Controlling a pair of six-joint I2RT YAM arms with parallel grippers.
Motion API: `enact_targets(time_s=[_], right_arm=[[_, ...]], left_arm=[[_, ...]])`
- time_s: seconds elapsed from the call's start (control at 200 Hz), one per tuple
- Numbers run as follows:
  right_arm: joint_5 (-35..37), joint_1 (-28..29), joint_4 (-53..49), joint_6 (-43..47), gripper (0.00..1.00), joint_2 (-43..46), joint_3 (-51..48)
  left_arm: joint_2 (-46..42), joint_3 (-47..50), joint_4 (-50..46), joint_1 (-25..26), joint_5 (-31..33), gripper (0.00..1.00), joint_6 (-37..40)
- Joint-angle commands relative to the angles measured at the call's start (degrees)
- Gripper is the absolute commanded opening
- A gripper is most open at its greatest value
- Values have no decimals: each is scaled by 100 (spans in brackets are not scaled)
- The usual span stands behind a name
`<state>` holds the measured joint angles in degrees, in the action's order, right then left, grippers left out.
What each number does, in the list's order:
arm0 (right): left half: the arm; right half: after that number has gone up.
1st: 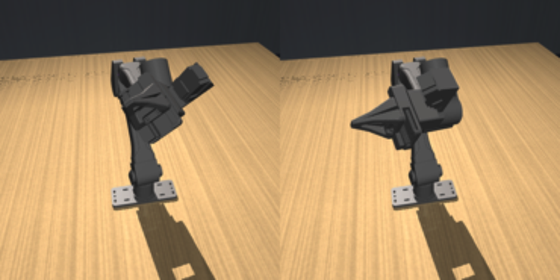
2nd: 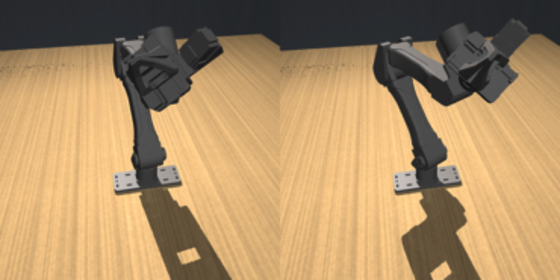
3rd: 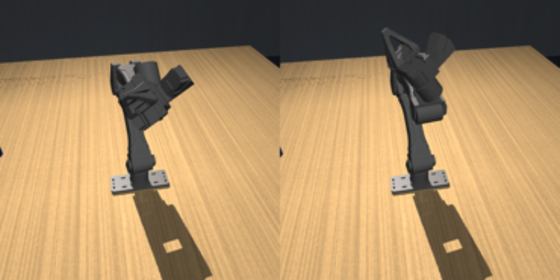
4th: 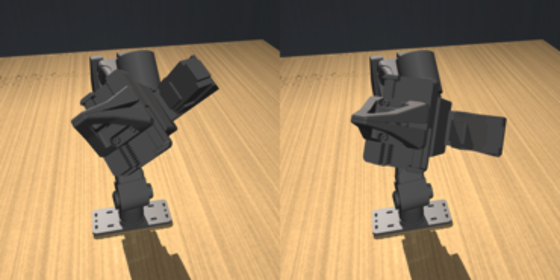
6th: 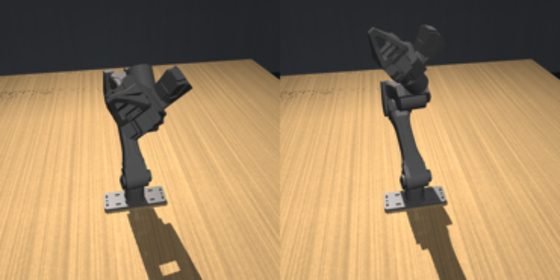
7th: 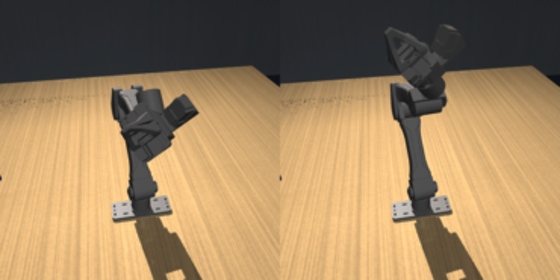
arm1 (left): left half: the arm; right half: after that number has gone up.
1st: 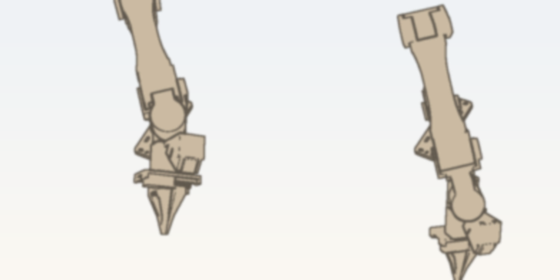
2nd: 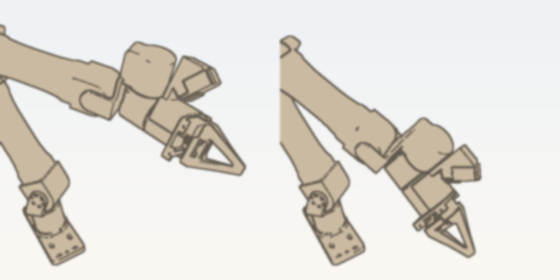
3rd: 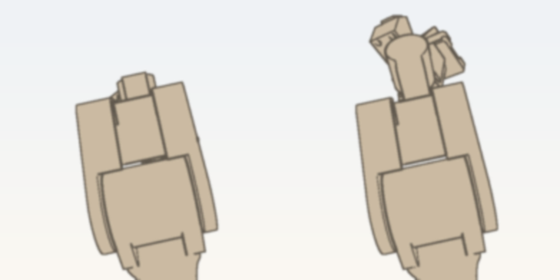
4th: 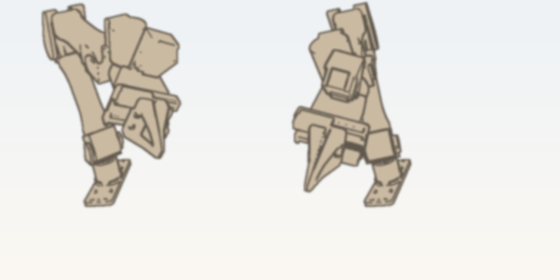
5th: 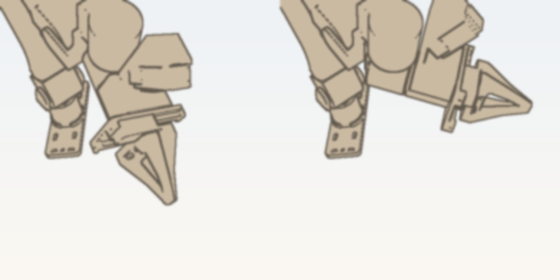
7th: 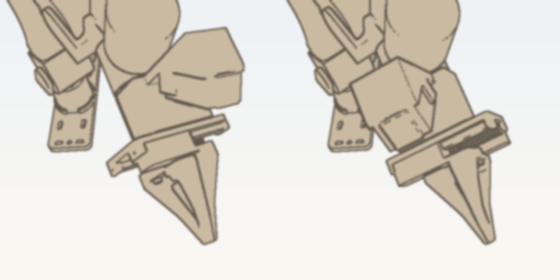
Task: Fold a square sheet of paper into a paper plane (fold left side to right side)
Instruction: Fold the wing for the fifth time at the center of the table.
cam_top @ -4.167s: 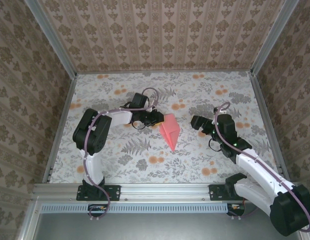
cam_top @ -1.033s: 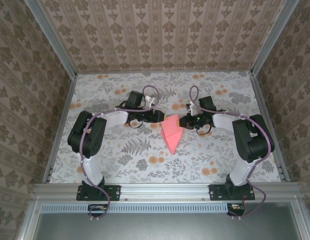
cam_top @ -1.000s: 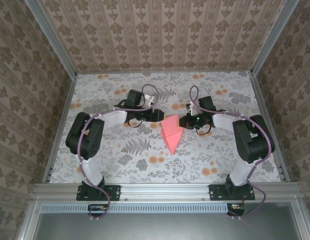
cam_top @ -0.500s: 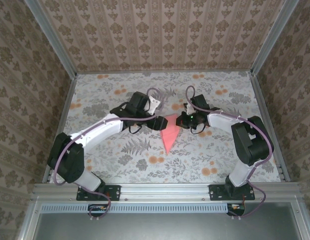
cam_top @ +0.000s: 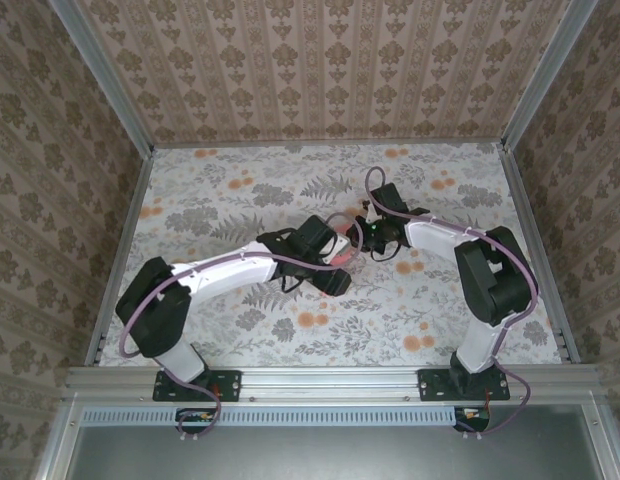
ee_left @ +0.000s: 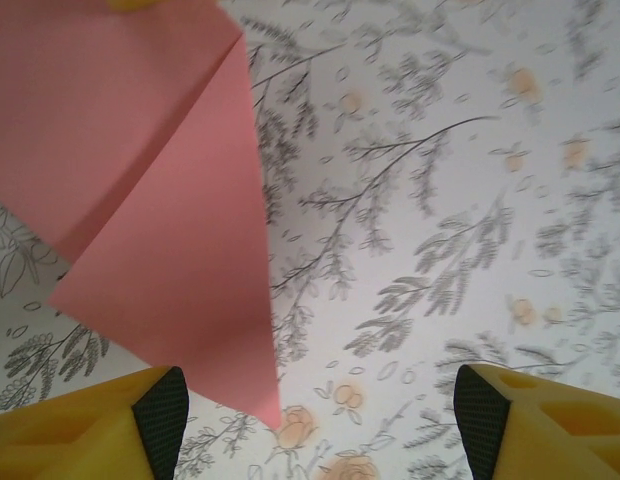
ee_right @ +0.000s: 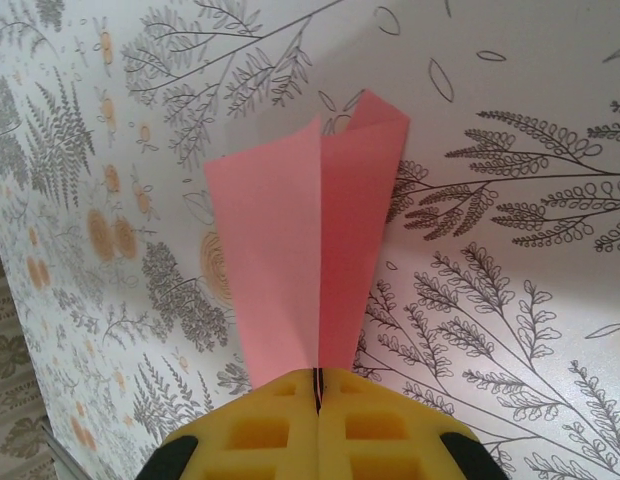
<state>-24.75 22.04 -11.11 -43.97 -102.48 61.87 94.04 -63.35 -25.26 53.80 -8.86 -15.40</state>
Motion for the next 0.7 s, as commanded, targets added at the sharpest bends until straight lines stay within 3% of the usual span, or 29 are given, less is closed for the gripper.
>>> enact_targets(time_s=[0.0, 0.395, 0.695], right_arm=[[137, 21, -214, -242, 0, -87, 151], [96, 66, -226, -336, 0, -200, 221], [85, 90, -253, -348, 0, -267, 273]], left_arm=[[215, -320, -294, 154, 636, 73, -130], [1017, -955, -805, 593, 1800, 73, -174], [1353, -1239, -1130, 728, 2349, 63, -320]])
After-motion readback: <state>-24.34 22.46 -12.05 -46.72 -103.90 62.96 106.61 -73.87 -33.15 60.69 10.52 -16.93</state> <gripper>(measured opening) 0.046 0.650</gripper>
